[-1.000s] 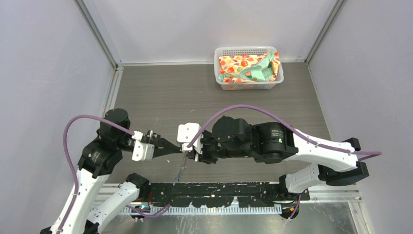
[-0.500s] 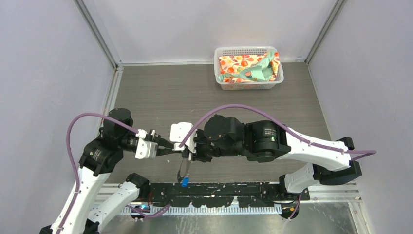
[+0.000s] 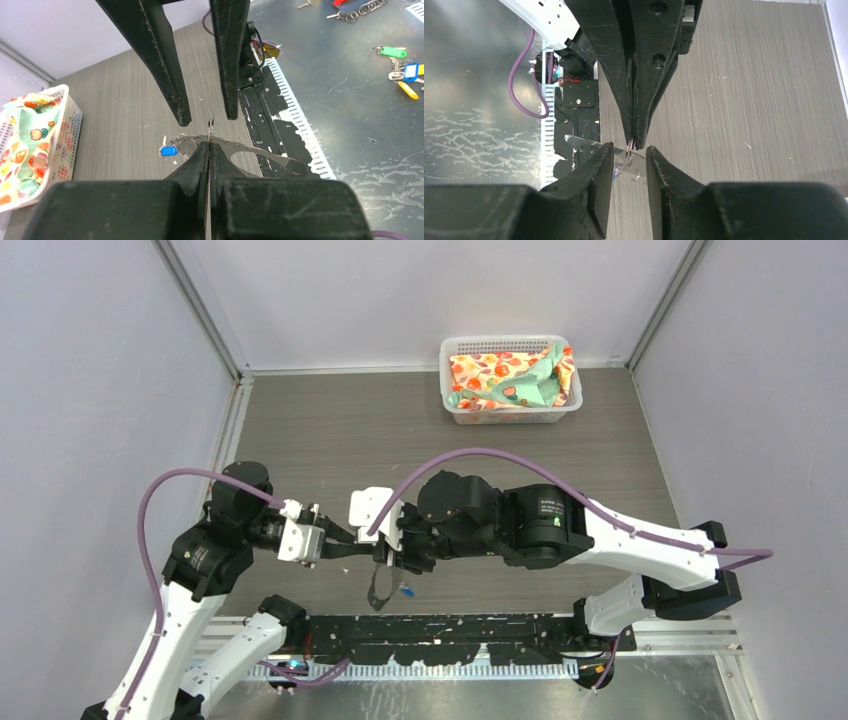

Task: Put the keys on the keyring
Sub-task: Adjust the keyring.

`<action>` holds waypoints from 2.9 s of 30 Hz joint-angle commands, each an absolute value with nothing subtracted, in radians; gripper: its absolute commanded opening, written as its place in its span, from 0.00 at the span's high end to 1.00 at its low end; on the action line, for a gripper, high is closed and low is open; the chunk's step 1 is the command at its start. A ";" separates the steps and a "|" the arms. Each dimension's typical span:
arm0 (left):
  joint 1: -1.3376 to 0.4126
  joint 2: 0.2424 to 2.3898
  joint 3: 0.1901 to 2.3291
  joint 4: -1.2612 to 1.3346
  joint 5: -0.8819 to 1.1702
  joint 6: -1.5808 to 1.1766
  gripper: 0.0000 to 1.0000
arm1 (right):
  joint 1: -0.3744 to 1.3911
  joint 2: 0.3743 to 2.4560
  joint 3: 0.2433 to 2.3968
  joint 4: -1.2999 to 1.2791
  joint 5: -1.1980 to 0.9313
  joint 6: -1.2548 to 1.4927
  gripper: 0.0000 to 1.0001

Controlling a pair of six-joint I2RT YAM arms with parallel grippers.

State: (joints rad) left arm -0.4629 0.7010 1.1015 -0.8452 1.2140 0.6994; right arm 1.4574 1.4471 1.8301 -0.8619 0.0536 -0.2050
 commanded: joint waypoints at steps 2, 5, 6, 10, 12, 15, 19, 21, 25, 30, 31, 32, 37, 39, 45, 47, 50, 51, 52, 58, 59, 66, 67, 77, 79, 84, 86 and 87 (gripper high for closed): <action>-0.465 0.694 1.128 -0.790 1.227 0.657 1.00 | 1.454 1.425 1.814 -0.835 0.017 -0.177 0.62; -0.465 0.693 1.127 -0.788 1.228 0.650 1.00 | 1.454 1.421 1.808 -0.837 0.020 -0.179 0.63; -0.465 0.693 1.129 -0.783 1.230 0.638 1.00 | 1.454 1.421 1.805 -0.836 0.028 -0.182 0.65; -0.465 0.694 1.131 -0.759 1.240 0.611 1.00 | 1.453 1.418 1.786 -0.813 0.083 -0.202 0.81; -0.465 0.695 1.132 -0.759 1.246 0.603 1.00 | 1.454 1.413 1.771 -0.792 0.111 -0.212 0.88; -0.465 0.696 1.134 -0.770 1.260 0.594 1.00 | 1.454 1.398 1.743 -0.746 0.122 -0.217 0.99; -0.465 0.690 1.124 -0.793 1.270 0.588 0.88 | 1.453 1.344 1.668 -0.659 0.131 -0.214 0.99; -0.465 0.680 1.114 -0.801 1.267 0.589 0.62 | 1.444 1.309 1.618 -0.612 0.106 -0.205 0.99; -0.465 0.666 1.097 -0.799 1.276 0.609 0.55 | 1.413 1.242 1.525 -0.497 0.046 -0.161 0.99; -0.465 0.658 1.078 -0.737 1.239 0.577 0.58 | 1.380 1.184 1.405 -0.330 -0.037 -0.098 0.99; -0.465 0.655 1.072 -0.732 1.235 0.580 0.59 | 1.380 1.173 1.378 -0.295 -0.043 -0.094 0.99; -0.465 0.650 1.065 -0.730 1.227 0.584 0.59 | 1.381 1.163 1.355 -0.266 -0.049 -0.094 0.99; -0.465 0.640 1.039 -0.678 1.174 0.564 0.59 | 1.375 1.147 1.306 -0.191 -0.097 -0.088 0.99; -0.465 0.645 1.040 -0.654 1.163 0.536 0.60 | 1.374 1.154 1.308 -0.192 -0.118 -0.089 0.99; -0.465 0.664 1.067 -0.631 1.219 0.450 0.74 | 1.372 1.161 1.307 -0.183 -0.096 -0.093 0.99; -0.465 0.664 1.066 -0.630 1.214 0.440 0.81 | 1.372 1.159 1.299 -0.177 -0.093 -0.094 0.99; -0.465 0.667 1.073 -0.631 1.222 0.420 0.82 | 1.372 1.167 1.300 -0.187 -0.088 -0.094 0.99; -0.465 0.667 1.076 -0.631 1.231 0.410 0.80 | 1.372 1.172 1.304 -0.198 -0.082 -0.096 0.99; -0.465 0.666 1.079 -0.635 1.243 0.407 0.79 | 1.373 1.173 1.304 -0.204 -0.078 -0.097 0.99; -0.465 0.635 1.069 -0.685 1.279 0.464 0.51 | 1.372 1.171 1.298 -0.198 -0.054 -0.103 0.99; -0.465 0.634 1.068 -0.688 1.282 0.471 0.51 | 1.373 1.173 1.299 -0.198 -0.055 -0.103 0.99; -0.465 0.672 1.091 -0.686 1.271 0.448 0.75 | 1.372 1.192 1.304 -0.205 -0.053 -0.100 0.99; -0.465 0.675 1.089 -0.686 1.271 0.449 0.77 | 1.373 1.193 1.304 -0.201 -0.056 -0.099 0.99; -0.465 0.664 1.052 -0.685 1.238 0.478 1.00 | 1.372 1.204 1.302 -0.163 -0.102 -0.075 0.99; -0.465 0.662 1.051 -0.684 1.225 0.480 1.00 | 1.372 1.202 1.308 -0.173 -0.120 -0.068 0.94; -0.465 0.666 1.056 -0.654 1.193 0.427 1.00 | 1.372 1.167 1.308 -0.205 -0.124 -0.066 0.92; -0.465 0.669 1.056 -0.630 1.177 0.383 1.00 | 1.372 1.158 1.305 -0.214 -0.118 -0.063 0.96; -0.465 0.669 1.056 -0.622 1.171 0.369 1.00 | 1.373 1.157 1.302 -0.216 -0.119 -0.062 0.96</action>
State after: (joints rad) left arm -0.4603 0.6636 1.0538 -0.7021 1.1988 0.4435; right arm 1.3705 1.1881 1.2881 -0.2859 -0.1020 -0.0769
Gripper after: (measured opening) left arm 0.020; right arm 0.063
